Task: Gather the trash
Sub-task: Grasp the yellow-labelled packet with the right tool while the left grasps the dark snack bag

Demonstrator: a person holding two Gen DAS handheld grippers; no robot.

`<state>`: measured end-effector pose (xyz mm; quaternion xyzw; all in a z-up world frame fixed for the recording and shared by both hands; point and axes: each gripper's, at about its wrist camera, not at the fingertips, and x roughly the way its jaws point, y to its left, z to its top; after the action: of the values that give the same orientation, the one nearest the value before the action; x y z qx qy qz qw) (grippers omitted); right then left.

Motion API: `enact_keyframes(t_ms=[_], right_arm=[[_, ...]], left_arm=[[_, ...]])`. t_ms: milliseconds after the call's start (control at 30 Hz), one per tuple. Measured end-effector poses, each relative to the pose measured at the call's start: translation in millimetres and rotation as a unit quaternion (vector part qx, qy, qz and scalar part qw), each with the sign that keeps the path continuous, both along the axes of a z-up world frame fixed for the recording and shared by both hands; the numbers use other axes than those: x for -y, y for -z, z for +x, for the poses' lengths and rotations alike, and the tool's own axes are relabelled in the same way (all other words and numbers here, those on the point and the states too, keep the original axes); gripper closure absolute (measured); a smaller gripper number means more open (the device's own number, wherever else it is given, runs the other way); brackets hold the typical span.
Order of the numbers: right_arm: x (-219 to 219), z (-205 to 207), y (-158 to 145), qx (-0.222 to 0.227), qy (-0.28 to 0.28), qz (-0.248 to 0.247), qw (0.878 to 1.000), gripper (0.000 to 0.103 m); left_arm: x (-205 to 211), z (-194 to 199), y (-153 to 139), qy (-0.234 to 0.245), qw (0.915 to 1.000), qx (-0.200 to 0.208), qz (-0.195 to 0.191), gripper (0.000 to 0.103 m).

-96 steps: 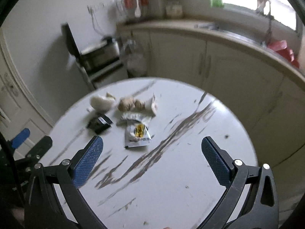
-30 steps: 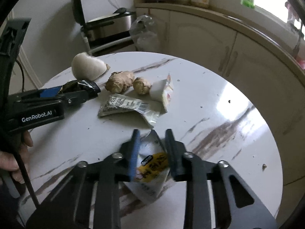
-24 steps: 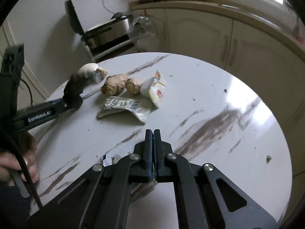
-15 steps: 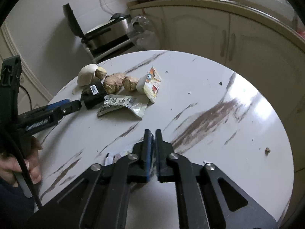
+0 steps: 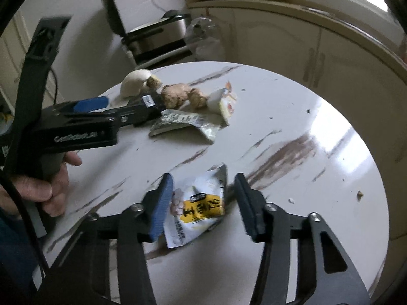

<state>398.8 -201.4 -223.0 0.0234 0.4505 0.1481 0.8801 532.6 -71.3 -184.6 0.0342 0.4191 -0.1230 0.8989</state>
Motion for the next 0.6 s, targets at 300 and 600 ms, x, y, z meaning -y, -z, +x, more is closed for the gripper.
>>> enact_keyframes(t_ms=[300, 600], right_arm=[[-8, -3, 0, 0.004, -0.009, -0.014, 1.000, 0.070], [-8, -8, 0, 0.005, -0.011, -0.014, 1.000, 0.077]], left_arm=[[6, 26, 10, 0.019, 0.9994, -0.021, -0.019, 0.043], [-8, 25, 10, 0.021, 0.9981, -0.029, -0.050, 0.087]])
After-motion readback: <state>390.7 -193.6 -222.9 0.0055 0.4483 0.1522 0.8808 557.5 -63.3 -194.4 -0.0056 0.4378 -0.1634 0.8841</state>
